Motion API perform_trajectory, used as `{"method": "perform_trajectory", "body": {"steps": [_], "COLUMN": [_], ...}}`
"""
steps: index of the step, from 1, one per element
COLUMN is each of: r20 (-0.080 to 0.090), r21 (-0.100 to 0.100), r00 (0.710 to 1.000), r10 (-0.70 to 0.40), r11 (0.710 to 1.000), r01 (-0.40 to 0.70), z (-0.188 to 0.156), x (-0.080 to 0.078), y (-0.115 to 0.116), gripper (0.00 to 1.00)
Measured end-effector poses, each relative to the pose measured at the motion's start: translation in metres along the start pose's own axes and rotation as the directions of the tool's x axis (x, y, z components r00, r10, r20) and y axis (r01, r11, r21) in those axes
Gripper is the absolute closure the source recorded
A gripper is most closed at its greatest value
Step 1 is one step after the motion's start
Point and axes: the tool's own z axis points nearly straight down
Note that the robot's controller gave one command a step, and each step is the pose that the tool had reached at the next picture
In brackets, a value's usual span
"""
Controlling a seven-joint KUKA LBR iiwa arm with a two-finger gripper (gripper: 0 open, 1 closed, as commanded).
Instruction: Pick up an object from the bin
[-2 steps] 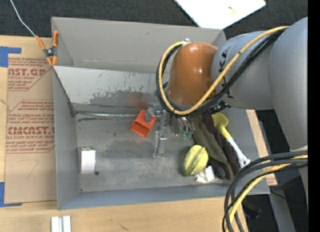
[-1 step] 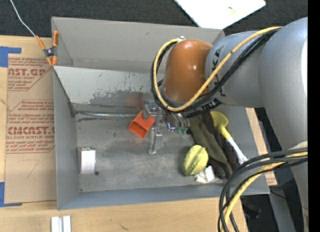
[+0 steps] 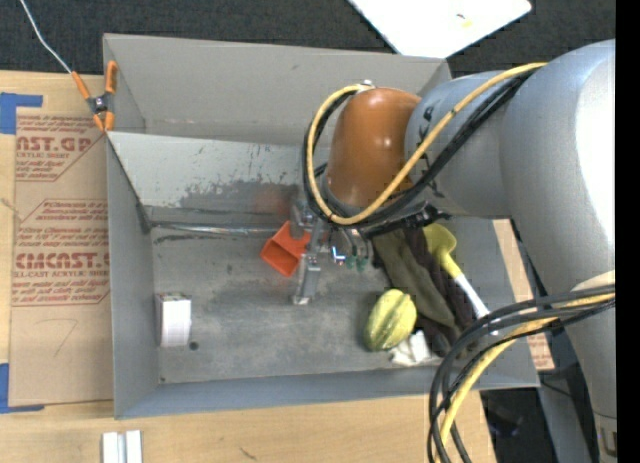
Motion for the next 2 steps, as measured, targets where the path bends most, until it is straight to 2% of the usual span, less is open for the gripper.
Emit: {"method": "perform_trajectory", "body": {"steps": [1,2], "r20": [0.009,0.034], "r21": [0.000,-0.014], "r00": [0.978,0.975], "r10": [0.209,0.220], "r11": [0.978,0.975], "r01": [-0.209,-0.220], "z": [0.007,0.005], "x": [-0.003,-0.002], "y": [0.028,0.000], "gripper": [0.00,1.00]}}
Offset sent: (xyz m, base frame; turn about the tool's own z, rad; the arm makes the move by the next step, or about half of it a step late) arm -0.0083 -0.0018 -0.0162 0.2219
